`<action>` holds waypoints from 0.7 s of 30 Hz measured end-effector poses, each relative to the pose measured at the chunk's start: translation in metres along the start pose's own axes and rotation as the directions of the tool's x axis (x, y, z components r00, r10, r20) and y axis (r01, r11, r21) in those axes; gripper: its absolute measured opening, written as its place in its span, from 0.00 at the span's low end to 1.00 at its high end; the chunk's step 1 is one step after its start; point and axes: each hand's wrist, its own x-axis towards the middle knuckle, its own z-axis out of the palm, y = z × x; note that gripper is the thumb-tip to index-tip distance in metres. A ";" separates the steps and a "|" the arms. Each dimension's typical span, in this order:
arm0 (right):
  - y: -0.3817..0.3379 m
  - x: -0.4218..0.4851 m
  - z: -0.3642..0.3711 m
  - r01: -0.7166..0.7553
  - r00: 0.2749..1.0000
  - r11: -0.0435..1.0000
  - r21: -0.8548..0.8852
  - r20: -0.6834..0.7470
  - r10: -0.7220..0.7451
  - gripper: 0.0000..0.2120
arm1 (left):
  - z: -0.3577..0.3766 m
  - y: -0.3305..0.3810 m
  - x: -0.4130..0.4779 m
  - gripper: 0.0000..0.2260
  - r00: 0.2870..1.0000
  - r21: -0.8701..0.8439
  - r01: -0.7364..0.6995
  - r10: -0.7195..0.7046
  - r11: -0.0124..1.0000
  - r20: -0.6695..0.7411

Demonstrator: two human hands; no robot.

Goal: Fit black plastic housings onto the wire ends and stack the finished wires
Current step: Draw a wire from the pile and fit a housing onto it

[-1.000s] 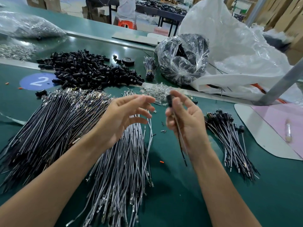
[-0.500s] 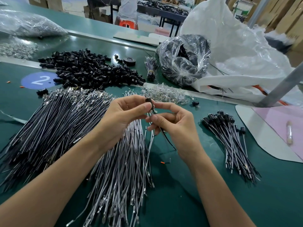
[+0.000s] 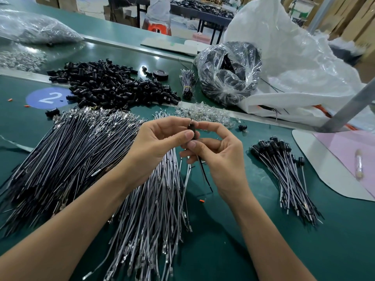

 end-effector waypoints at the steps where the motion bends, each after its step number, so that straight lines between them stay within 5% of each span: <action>1: 0.000 0.000 0.000 0.009 1.000 1.000 0.006 -0.001 -0.009 0.14 | 0.000 0.001 0.000 0.12 1.000 0.005 0.002 -0.002 1.000 0.002; 10: -0.003 -0.001 0.001 -0.013 1.000 1.000 -0.007 0.010 0.013 0.14 | -0.003 0.005 0.001 0.04 0.998 -0.046 -0.044 0.041 0.998 -0.057; 15: 0.003 -0.001 0.001 -0.030 0.999 0.988 -0.151 -0.025 0.026 0.05 | -0.006 0.003 0.003 0.07 0.994 -0.130 -0.049 0.036 0.990 -0.102; 21: 0.005 0.000 0.001 0.006 0.998 0.980 -0.197 -0.053 -0.017 0.04 | -0.002 0.000 0.002 0.08 0.990 -0.017 -0.038 0.035 0.999 -0.134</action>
